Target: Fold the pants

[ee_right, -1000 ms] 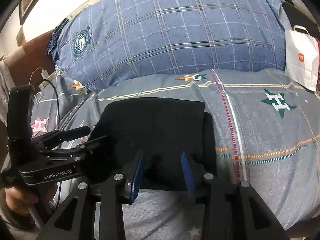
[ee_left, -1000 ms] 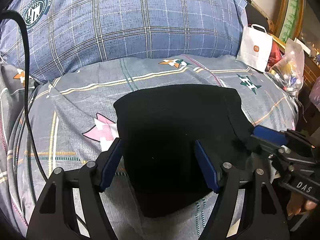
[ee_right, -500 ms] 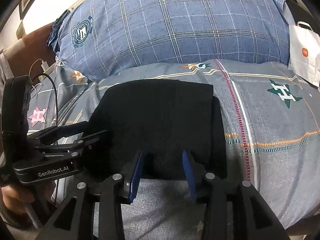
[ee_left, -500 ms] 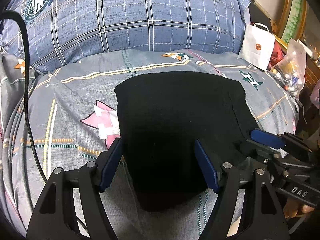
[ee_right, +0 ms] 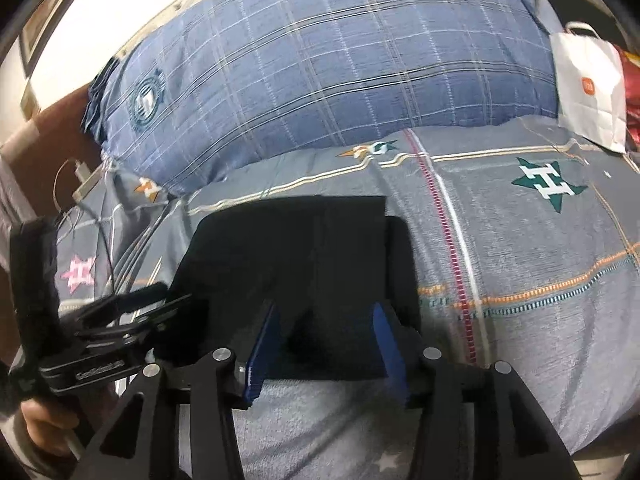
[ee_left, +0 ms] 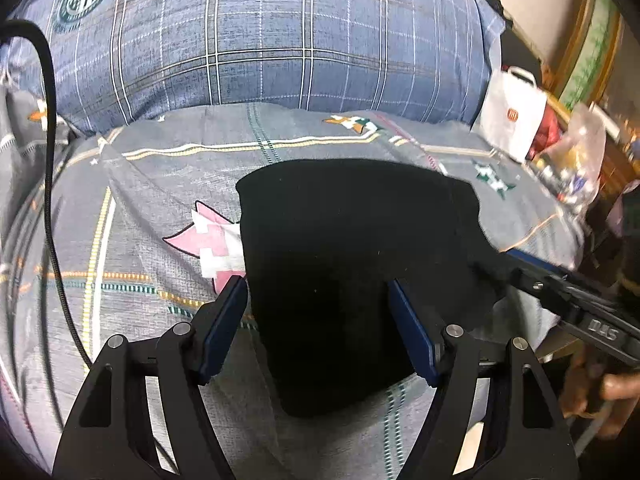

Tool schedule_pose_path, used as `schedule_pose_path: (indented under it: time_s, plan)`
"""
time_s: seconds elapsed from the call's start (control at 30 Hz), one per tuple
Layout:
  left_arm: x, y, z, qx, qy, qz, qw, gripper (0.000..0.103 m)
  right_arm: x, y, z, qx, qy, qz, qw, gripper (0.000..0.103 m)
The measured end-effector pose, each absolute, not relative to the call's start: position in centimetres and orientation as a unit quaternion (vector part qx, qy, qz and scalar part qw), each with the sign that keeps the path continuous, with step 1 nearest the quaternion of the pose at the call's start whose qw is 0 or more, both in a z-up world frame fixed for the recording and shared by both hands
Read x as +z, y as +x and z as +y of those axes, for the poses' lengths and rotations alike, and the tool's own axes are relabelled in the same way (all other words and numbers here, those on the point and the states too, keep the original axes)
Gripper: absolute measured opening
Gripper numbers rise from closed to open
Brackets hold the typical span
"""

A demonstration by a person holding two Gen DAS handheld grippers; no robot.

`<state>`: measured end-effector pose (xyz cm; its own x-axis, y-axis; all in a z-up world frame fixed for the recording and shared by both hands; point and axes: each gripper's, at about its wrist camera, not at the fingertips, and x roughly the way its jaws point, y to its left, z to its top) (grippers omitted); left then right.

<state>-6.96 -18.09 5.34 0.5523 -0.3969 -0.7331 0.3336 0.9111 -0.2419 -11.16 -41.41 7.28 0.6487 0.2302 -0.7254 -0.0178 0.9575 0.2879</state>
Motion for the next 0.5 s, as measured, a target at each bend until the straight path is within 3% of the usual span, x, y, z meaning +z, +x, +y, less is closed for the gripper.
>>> schedule_pose_path:
  time_s: [0.5]
  plan:
    - [4.3, -4.9, -17.2, -0.220, -0.074, 0.451, 0.862, 0.079, 4.6, -7.6, -44.7, 0.072, 0.176, 0.432, 0.882, 0.058]
